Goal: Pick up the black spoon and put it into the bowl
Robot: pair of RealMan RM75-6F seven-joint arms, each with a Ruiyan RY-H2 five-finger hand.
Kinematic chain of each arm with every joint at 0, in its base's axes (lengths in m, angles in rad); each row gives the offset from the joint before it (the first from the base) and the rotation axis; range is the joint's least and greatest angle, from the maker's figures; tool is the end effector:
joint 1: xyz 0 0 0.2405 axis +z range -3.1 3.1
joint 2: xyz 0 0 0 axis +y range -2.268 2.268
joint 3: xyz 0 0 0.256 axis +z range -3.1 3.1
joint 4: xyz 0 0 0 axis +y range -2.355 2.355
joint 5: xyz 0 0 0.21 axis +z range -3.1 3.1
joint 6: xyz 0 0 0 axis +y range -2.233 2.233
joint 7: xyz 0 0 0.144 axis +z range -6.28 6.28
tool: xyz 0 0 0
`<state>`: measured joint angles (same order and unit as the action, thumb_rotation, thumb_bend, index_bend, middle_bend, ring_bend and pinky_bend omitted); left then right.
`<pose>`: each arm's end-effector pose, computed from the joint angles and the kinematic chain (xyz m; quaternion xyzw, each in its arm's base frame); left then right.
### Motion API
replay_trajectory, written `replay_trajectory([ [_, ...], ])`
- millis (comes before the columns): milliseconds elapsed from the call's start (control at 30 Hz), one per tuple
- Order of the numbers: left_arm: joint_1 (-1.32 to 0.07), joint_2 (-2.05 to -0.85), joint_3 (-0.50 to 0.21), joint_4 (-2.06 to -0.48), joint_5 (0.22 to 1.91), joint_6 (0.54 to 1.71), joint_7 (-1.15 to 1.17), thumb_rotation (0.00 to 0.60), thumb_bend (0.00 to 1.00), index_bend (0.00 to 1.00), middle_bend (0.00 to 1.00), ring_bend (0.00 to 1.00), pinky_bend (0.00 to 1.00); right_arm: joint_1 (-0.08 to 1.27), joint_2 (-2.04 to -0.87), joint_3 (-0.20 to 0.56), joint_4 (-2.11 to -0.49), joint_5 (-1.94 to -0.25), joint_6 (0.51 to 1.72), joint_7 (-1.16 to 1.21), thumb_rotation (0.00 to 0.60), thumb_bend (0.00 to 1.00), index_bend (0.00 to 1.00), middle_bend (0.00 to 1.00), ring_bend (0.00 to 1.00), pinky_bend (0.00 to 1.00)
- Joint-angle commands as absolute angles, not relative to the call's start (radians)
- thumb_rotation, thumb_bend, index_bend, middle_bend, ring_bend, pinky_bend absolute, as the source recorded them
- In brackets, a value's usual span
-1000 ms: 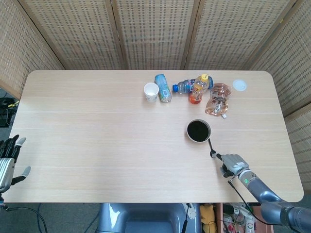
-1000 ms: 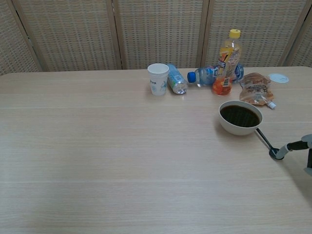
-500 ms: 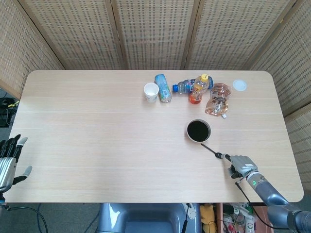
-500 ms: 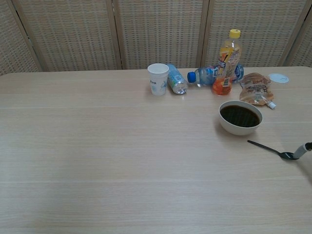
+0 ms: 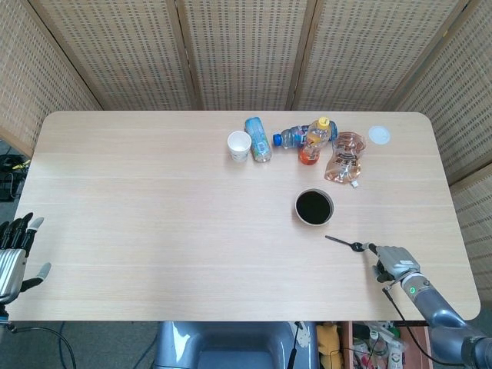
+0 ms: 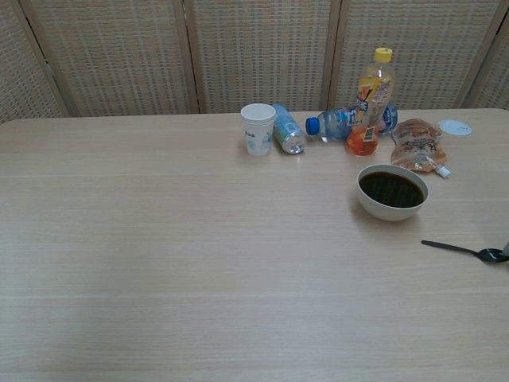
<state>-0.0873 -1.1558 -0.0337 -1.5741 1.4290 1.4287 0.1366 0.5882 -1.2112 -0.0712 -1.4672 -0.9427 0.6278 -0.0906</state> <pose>-0.3287 0.1781 0.1451 -0.6127 -0.3826 -0.3150 0.6156 -0.3337 -0.2773 0.0569 0.6877 -0.5717 0.1161 0.4321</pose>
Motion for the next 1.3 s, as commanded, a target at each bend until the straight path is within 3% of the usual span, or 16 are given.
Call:
replay_trajectory([
  [33,-0.089,-1.157,-0.033,-1.575,1.428,1.425,0.137,0.6,0.32,0.0,0.0,0.0,0.0,0.586,-1.206,-0.07,-1.469,-0.943,0.629,-0.091,0.6,0.76,0.18,0.93,0.98,0.99],
  [500,-0.087,-1.156,-0.032,-1.572,1.426,1.427,0.133,0.6,0.32,0.0,0.0,0.0,0.0,0.586,-1.203,-0.069,-1.516,-0.957,0.65,-0.121,0.6,0.76,0.18,0.93,0.98,0.99],
  [1300,-0.081,-1.155,-0.031,-1.573,1.422,1.433,0.136,0.6,0.32,0.0,0.0,0.0,0.0,0.591,-1.234,-0.079,-1.441,-0.9,0.63,-0.154,0.6,0.77,0.19,0.93,0.98,0.99],
])
